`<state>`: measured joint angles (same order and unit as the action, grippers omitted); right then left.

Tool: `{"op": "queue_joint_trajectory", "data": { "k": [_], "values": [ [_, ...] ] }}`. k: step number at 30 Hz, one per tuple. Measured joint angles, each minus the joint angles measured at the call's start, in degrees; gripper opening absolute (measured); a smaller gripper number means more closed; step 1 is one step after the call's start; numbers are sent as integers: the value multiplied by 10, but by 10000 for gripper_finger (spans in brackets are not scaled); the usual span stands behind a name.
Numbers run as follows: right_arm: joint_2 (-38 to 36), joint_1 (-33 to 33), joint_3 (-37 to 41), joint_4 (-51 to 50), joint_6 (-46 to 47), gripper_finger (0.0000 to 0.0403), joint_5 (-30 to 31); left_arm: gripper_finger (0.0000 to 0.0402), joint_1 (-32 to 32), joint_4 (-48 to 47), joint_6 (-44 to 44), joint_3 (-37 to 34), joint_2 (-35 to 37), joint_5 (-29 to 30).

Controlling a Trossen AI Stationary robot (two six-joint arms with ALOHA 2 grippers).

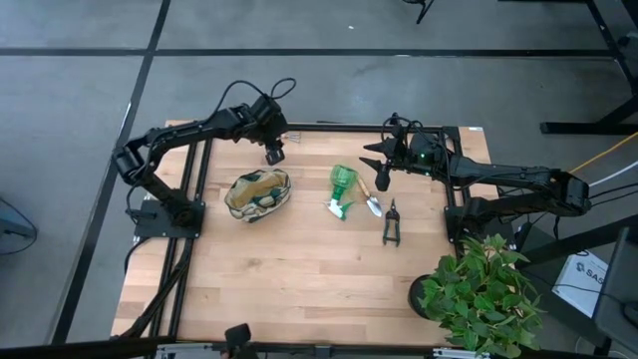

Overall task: Pick & Place Garden tools in Gardening bag
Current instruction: Put the brown hand rake into the gardening bag

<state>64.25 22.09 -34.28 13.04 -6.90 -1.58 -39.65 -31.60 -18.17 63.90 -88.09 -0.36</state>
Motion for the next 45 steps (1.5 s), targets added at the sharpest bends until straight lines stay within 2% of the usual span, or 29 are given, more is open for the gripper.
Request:
{"op": "queue_joint_trajectory", "data": {
  "k": [5, 10, 13, 21, 32, 40, 45],
  "values": [
    [0, 0, 0, 0, 0, 179, 0, 141, 3, -27, 0, 0, 0, -39],
    [0, 0, 0, 0, 0, 179, 0, 141, 21, -89, 3, 0, 0, -124],
    [0, 0, 0, -1, 0, 179, 0, 141, 38, -128, 4, 0, 1, -151],
    [0, 0, 0, -2, 0, 179, 0, 141, 83, -191, 10, 0, 6, -149],
    [0, 0, 0, -2, 0, 179, 0, 141, 83, -157, 10, 0, 60, -136],
    [0, 0, 0, -2, 0, 179, 0, 141, 73, -74, 9, 0, 82, -27],
    [0, 0, 0, -2, 0, 179, 0, 141, 63, -47, 10, 0, 75, -17]
  ]
}}
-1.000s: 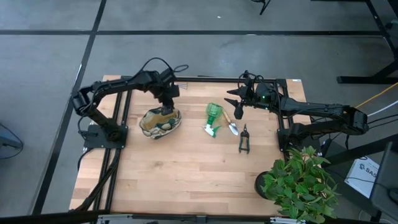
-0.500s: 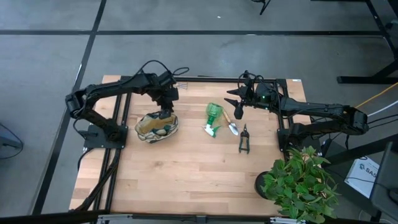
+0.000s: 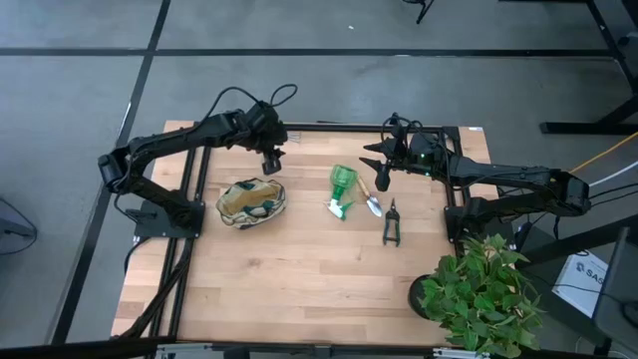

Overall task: Pick & Place Garden tools in Gardening bag
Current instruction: Put the brown hand rake into the gardening bag

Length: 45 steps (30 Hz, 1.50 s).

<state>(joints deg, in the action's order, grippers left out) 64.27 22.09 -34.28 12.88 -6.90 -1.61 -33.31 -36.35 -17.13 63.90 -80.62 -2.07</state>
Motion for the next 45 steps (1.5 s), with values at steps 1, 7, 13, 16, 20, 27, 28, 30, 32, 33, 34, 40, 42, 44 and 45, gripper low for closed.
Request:
{"op": "queue_joint_trajectory", "data": {
  "k": [1, 7, 13, 16, 20, 27, 28, 30, 32, 33, 34, 40, 42, 44, 45],
  "values": [
    [0, 0, 0, 0, 0, 179, 0, 141, -3, 5, 4, 0, 0, 0],
    [0, 0, 0, 0, 0, 179, 0, 141, -22, 32, 50, 0, -12, -9],
    [0, 0, 0, -1, 0, 179, 0, 141, -35, 36, 59, 0, -46, -11],
    [0, 0, 0, -2, 0, 179, 0, 141, -37, 39, 59, 0, -63, -8],
    [0, 0, 0, -2, 0, 179, 0, 141, -38, 42, 59, 0, -80, -6],
    [0, 0, 0, -2, 0, 179, 0, 141, -39, 48, 59, 0, -97, -6],
    [0, 0, 0, -2, 0, 179, 0, 141, -39, 47, 59, 0, -98, -6],
    [0, 0, 0, -2, 0, 179, 0, 141, -39, 50, 59, 0, -102, -6],
    [0, 0, 0, -2, 0, 179, 0, 141, -39, 49, 59, 0, -107, -6],
    [0, 0, 0, -2, 0, 179, 0, 141, -39, 49, 59, 0, -111, -6],
    [0, 0, 0, -2, 0, 179, 0, 141, -39, 49, 60, 0, -116, -6],
    [0, 0, 0, -2, 0, 179, 0, 141, -35, 49, 60, 0, -150, -9],
    [0, 0, 0, -2, 0, 179, 0, 141, -35, 48, 60, 0, -158, -9],
    [0, 0, 0, -2, 0, 179, 0, 141, -34, 49, 60, 0, -160, -9],
    [0, 0, 0, -2, 0, 179, 0, 141, -34, 48, 60, 0, -160, -9]
  ]
}}
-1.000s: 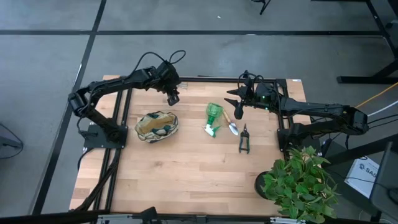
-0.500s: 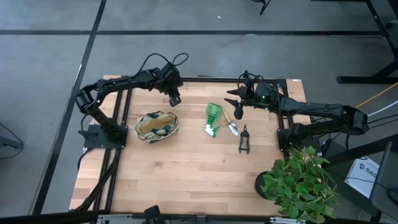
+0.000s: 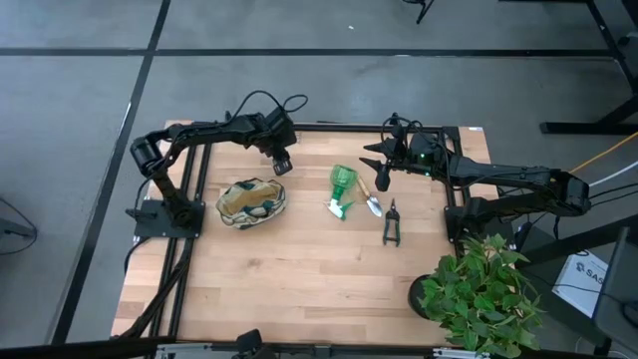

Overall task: Pick & Place Garden tools in Gardening bag
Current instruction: Put the brown hand rake into the gardening bag

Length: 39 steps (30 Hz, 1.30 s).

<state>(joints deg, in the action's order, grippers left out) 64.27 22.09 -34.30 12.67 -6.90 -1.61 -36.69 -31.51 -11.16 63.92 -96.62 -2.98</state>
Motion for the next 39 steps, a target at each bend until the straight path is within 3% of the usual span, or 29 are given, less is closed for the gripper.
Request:
{"op": "queue_joint_trajectory", "data": {
  "k": [39],
  "values": [
    [0, 0, 0, 0, 0, 179, 0, 141, 20, 0, 1, 0, 3, -17]
  ]
}}
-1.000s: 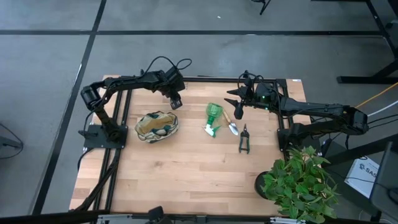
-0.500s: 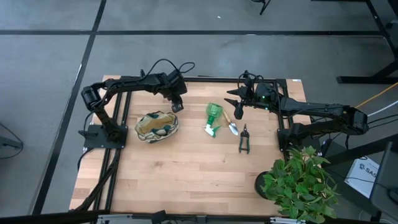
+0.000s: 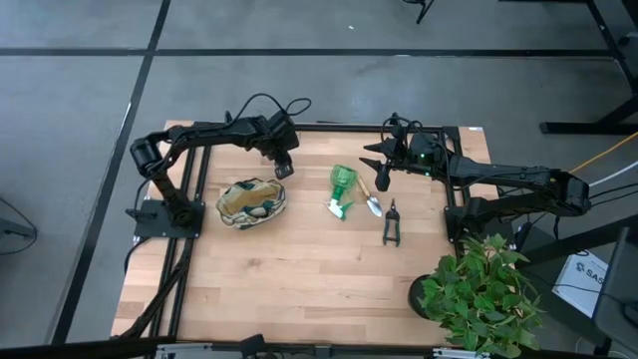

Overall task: Pick & Place Garden tools in Gardening bag
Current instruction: Put the brown hand rake into the gardening bag

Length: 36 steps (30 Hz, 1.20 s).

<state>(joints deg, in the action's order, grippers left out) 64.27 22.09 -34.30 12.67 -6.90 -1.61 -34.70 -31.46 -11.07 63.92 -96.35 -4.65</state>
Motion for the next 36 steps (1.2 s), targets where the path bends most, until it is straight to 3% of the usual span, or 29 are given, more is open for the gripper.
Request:
{"op": "queue_joint_trajectory", "data": {
  "k": [36],
  "values": [
    [0, 0, 0, 0, 0, 179, 0, 141, -31, 13, -2, 0, -68, 0]
  ]
}}
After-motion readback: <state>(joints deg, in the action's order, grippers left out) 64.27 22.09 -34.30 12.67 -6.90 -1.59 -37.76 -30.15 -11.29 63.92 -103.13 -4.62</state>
